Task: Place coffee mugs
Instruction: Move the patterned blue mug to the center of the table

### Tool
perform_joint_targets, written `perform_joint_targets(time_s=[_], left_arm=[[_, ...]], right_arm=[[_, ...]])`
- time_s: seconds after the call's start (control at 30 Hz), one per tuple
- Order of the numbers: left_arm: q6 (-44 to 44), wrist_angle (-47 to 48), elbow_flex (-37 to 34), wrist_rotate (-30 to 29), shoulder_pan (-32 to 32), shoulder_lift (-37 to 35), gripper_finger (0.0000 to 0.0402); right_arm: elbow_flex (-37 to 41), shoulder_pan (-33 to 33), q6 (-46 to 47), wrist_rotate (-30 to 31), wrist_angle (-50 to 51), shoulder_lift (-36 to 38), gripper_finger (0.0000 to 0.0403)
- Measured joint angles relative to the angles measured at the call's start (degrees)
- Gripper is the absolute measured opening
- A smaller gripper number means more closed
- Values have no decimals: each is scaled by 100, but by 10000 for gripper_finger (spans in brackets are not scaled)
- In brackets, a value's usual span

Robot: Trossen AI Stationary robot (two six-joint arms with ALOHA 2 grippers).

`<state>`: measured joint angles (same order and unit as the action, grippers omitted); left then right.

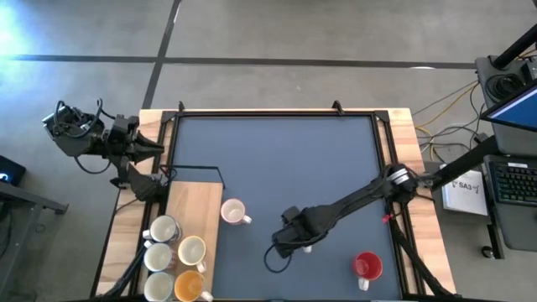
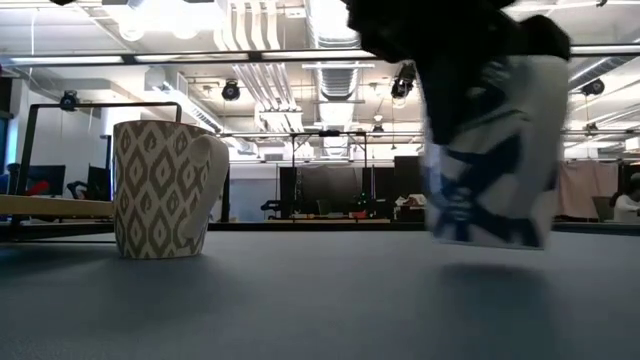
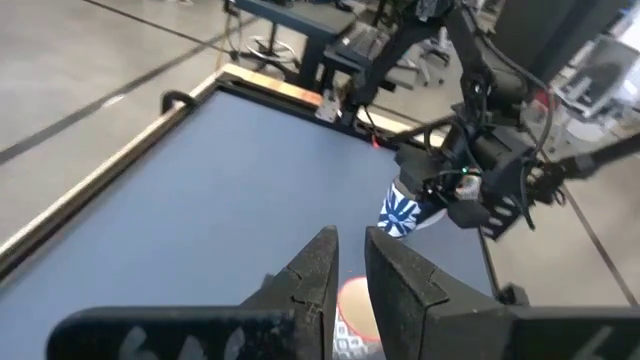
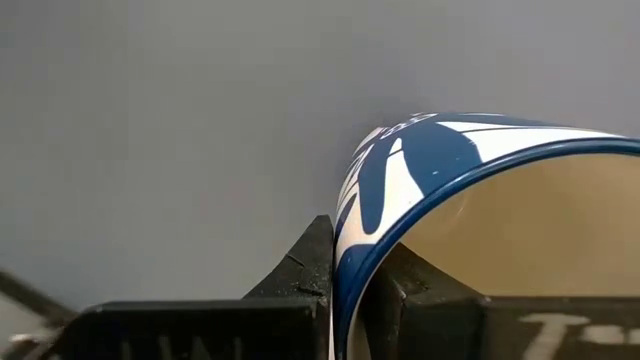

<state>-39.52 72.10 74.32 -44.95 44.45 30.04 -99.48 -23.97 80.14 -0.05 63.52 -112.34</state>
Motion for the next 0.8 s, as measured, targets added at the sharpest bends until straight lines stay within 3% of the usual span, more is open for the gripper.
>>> perform_joint_targets(time_s=[0.57,0.8], left_arm=[[334,245,0,214,0,-490,36],[345,249,0,212,0,-795,36]], right_arm=[[-3452,274,-429,2,751,-2196,15],[-3484,393,-574,64,619,-2207,15]])
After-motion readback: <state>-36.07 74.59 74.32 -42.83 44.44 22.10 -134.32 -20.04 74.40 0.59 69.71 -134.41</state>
